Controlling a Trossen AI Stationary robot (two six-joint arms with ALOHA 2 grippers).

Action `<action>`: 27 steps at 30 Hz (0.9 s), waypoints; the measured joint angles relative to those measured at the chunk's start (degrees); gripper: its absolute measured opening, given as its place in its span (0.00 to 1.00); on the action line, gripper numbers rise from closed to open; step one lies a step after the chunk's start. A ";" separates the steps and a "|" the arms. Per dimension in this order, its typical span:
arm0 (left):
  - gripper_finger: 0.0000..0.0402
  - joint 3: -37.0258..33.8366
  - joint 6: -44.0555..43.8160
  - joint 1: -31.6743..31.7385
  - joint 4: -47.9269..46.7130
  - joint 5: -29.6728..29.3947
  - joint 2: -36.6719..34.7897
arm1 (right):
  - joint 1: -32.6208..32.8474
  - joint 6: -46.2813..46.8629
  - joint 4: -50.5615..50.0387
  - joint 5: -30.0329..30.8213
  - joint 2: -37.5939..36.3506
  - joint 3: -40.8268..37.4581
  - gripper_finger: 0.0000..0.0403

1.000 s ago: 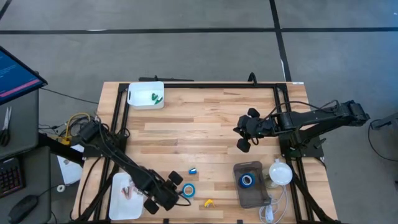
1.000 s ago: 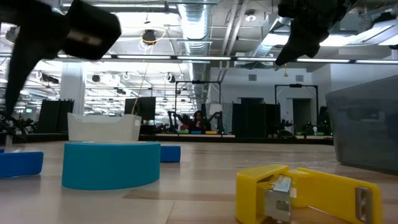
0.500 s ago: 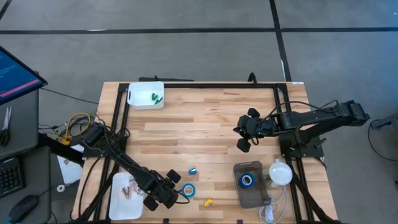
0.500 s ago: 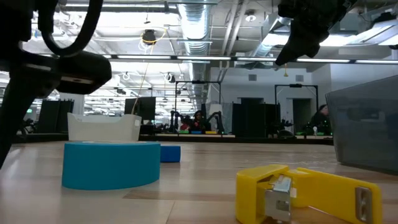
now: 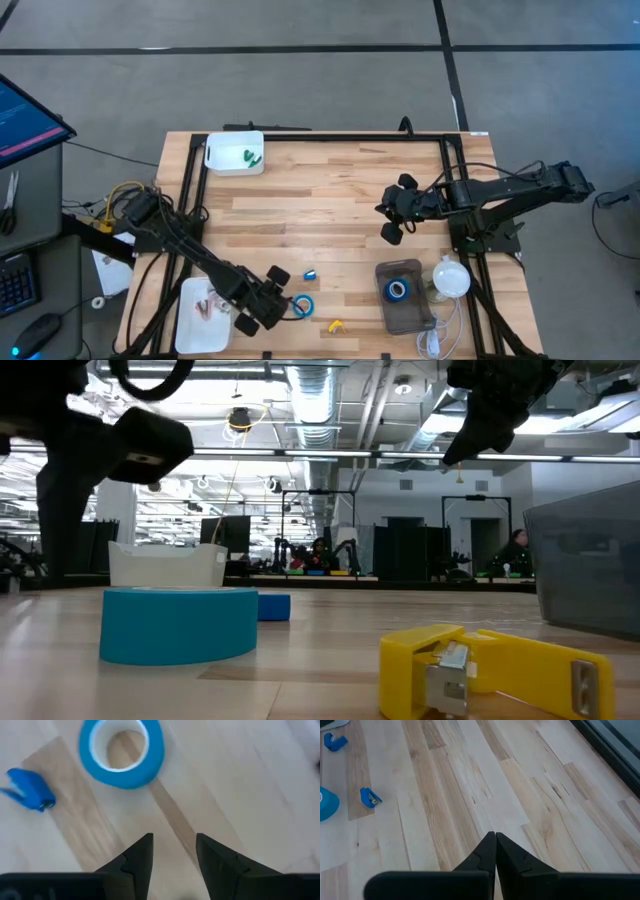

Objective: Pick and place Stapler, Stapler remover, tape
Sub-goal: Put the left blue stapler into the top white bin

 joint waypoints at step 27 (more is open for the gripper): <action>0.35 -2.93 -16.37 0.86 -17.72 2.84 -2.41 | 0.00 -0.02 0.02 0.00 0.00 0.00 0.00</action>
